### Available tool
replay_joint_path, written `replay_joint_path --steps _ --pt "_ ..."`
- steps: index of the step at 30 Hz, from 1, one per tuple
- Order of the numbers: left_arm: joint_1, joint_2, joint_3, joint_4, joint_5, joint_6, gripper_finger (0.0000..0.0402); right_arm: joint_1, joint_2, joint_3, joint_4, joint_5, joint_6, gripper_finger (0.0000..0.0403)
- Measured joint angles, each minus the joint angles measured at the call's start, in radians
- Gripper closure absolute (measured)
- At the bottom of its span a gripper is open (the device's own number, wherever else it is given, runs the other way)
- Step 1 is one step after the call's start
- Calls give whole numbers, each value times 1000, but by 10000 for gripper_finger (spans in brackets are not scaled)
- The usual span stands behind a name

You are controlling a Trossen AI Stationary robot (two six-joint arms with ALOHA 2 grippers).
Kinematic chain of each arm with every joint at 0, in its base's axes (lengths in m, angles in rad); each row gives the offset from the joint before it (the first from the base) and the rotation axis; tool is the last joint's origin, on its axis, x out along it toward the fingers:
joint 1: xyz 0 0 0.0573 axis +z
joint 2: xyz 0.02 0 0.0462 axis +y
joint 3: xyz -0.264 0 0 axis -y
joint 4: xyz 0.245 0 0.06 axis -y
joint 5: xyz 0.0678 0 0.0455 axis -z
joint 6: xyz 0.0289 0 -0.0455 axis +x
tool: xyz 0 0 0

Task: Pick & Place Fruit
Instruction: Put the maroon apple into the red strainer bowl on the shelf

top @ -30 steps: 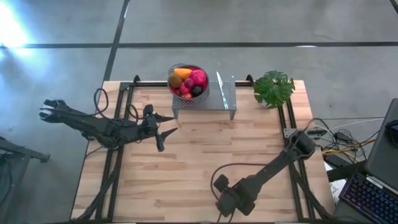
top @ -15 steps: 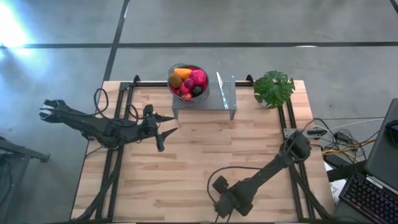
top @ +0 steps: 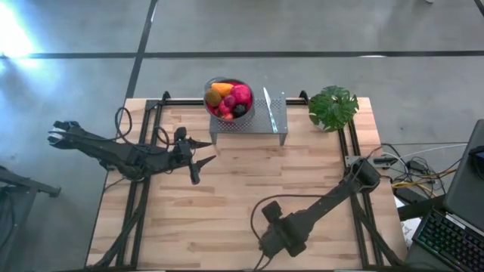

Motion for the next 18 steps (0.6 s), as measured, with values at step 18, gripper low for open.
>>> replay_joint_path --steps 18 --pt "0 -1 0 -23 0 -2 190 -224 -3 376 -215 191 -34 118"
